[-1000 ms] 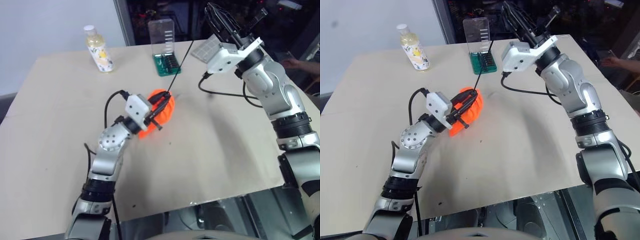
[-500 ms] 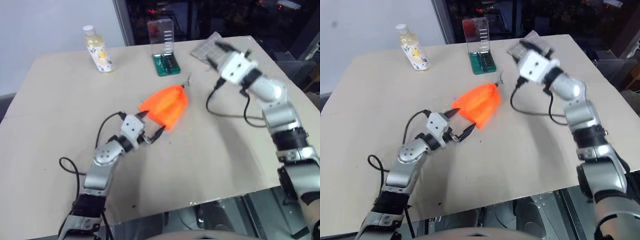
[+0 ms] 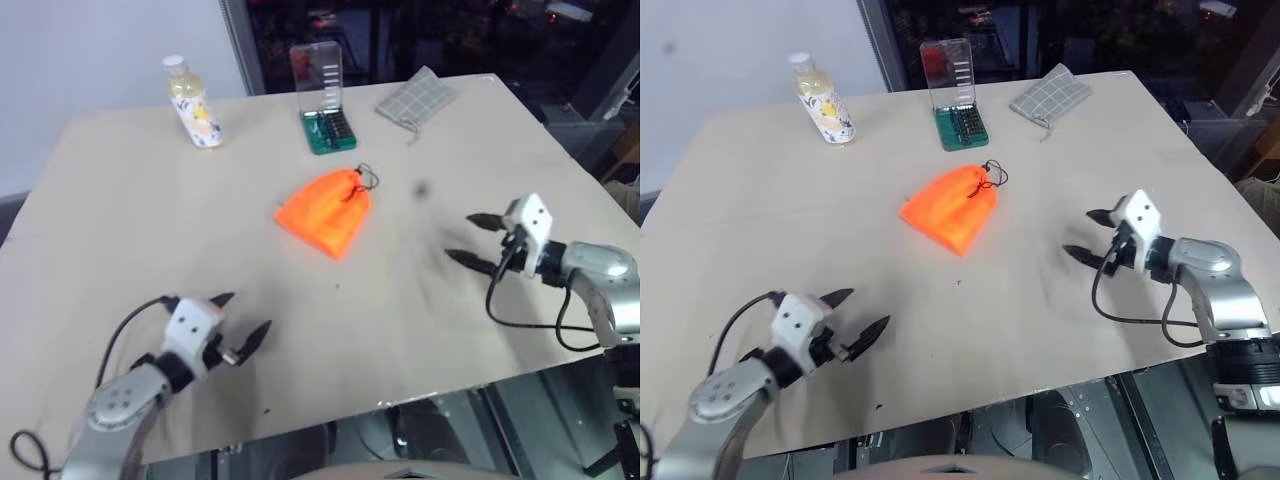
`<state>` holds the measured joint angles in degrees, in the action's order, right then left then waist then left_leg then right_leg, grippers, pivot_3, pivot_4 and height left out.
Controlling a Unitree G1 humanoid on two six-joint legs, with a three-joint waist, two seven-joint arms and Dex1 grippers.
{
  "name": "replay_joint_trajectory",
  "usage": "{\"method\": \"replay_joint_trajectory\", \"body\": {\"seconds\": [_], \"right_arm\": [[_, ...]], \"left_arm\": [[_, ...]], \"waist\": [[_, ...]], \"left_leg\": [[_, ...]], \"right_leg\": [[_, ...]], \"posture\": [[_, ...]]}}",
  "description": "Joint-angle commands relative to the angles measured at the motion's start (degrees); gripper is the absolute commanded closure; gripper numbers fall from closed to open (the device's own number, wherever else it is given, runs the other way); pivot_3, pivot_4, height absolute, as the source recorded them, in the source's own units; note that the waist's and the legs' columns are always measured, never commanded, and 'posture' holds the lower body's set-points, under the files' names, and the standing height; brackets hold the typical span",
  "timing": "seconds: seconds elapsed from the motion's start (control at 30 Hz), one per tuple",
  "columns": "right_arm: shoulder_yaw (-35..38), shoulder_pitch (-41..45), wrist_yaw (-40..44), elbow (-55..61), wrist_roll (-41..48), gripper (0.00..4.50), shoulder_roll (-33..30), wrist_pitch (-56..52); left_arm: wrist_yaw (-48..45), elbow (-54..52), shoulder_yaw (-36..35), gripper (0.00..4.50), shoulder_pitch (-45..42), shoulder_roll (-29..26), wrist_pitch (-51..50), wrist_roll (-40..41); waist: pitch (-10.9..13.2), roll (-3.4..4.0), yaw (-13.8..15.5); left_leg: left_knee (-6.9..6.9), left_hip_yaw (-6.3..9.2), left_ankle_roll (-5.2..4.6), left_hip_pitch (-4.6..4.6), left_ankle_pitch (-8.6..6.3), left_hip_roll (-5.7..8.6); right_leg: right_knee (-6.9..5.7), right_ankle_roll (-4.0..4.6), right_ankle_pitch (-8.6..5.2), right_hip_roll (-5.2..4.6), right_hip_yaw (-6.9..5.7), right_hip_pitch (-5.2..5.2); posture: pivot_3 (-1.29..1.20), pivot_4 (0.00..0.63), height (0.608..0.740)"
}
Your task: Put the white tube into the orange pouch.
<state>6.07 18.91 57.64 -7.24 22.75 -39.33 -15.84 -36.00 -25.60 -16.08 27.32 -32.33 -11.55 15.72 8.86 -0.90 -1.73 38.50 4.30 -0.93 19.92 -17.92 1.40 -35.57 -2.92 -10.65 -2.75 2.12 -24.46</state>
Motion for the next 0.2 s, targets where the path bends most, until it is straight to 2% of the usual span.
{"method": "replay_joint_trajectory", "body": {"seconds": [0.03,0.2], "right_arm": [[4.0,-1.2,5.7,-3.9,2.8,0.07,-3.1,1.0],[4.0,-1.1,9.5,-6.8,4.2,0.07,-3.5,0.1]], "left_arm": [[-0.5,-4.4,-6.3,0.0,3.0,0.3,-0.8,4.3],[0.8,-5.8,-8.4,0.0,3.2,2.1,-1.0,6.5]], "waist": [[0.2,0.1,0.3],[0.2,0.12,0.2]], "left_leg": [[0.01,-0.05,0.0,-0.19,0.0,0.0],[0.09,-0.23,-0.01,-0.31,0.01,-0.06]], "right_leg": [[0.08,0.08,-0.2,-0.01,-0.07,0.26],[0.05,0.0,-0.24,0.06,-0.06,0.4]], "posture": [[0.0,0.15,0.74],[0.0,0.15,0.74]]}}
